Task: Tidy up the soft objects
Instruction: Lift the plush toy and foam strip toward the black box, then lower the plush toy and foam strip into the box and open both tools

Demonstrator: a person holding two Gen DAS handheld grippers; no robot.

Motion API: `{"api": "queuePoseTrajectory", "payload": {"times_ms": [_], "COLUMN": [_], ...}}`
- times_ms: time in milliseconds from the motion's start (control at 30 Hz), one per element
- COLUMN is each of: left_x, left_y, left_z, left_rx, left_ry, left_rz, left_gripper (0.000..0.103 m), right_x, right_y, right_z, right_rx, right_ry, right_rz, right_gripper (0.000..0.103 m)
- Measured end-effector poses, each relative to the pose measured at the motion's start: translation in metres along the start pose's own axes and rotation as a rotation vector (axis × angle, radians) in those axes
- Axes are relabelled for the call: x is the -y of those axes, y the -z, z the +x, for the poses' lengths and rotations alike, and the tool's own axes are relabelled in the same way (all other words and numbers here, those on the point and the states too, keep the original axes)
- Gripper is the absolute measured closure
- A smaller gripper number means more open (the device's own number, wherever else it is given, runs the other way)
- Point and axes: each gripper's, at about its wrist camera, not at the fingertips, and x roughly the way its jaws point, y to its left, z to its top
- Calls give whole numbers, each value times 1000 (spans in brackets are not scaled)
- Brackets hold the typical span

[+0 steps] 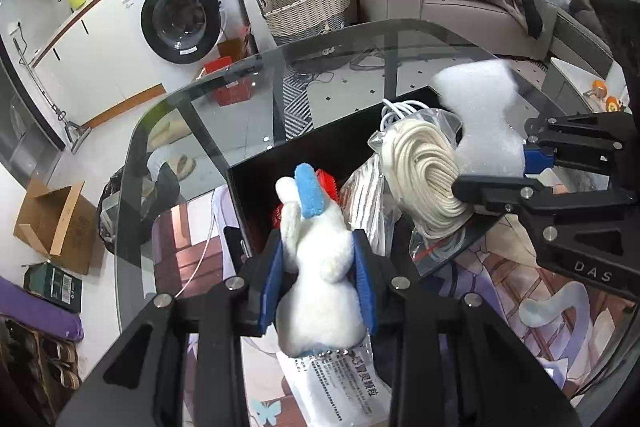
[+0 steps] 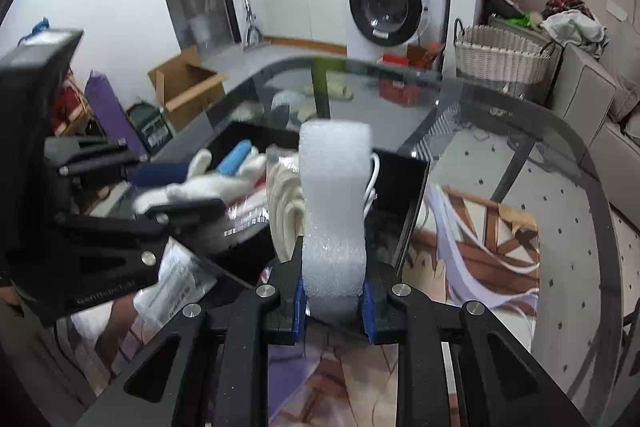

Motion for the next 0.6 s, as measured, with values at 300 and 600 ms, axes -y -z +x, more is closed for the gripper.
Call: {"api": "queuePoseTrajectory", "payload": {"times_ms": [300,600], "left_x": [-10,-9], "left_y": [-6,-12], "left_z": [3,-8], "left_rx": [15,84], "left_ry": [-9,-15], "left_rz": [-53,-65], "left_gripper": [71,71], "right_x": [-14,-11], "right_y": [-4,-21], "right_z": [1,-3], "right_rx": [-40,-20], "right_ry": [-37,-22], "right_rz": [-44,-14], "right_gripper": [81,72]}}
